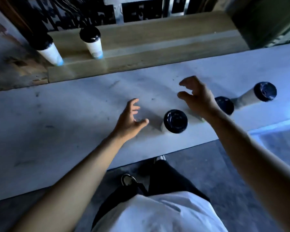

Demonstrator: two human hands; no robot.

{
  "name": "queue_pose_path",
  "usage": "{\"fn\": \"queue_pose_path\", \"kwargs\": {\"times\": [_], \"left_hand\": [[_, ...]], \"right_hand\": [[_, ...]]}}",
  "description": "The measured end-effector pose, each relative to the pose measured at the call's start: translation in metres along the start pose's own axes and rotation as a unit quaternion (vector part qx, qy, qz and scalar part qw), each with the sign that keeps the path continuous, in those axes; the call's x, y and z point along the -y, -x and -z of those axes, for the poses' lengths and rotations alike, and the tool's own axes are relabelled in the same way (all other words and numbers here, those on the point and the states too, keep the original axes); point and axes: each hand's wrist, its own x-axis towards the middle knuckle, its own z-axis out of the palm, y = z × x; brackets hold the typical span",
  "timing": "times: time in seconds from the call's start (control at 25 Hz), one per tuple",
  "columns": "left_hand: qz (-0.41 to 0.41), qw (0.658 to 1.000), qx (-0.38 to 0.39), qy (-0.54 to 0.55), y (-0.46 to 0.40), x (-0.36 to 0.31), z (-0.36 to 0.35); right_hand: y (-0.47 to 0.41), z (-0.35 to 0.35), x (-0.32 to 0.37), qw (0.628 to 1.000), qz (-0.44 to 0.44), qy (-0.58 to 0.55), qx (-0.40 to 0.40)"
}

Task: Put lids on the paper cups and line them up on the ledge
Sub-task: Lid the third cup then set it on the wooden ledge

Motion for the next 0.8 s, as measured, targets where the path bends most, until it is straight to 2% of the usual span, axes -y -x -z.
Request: {"fn": "queue_pose_path", "kwargs": {"times": [0.12, 0.2, 0.44, 0.64, 0.72, 0.8], "left_hand": [[0.06, 0.993, 0.087, -0.044, 0.011, 0.018, -0.054], [0.092, 0.989, 0.088, -0.075, 0.009, 0.021, -0.081], [0.1, 0.994, -0.029, -0.038, 0.002, -0.004, -0.134], [0.111, 0.99, -0.088, -0.014, 0.018, -0.032, -0.142], [0.121, 0.986, -0.116, -0.005, 0.025, -0.047, -0.145], [0.119, 0.983, -0.14, 0.012, 0.027, -0.064, -0.147]], "right_hand": [[0.039, -0.011, -0.046, 0.998, -0.026, -0.04, 0.04], [0.049, -0.021, -0.068, 0.997, 0.006, -0.026, 0.078], [0.035, -0.014, -0.102, 0.98, 0.02, -0.118, 0.159], [0.011, 0.016, -0.099, 0.95, -0.062, -0.235, 0.197], [-0.002, 0.031, -0.093, 0.936, -0.091, -0.25, 0.231], [-0.013, 0.04, -0.082, 0.934, -0.081, -0.234, 0.257]]}}
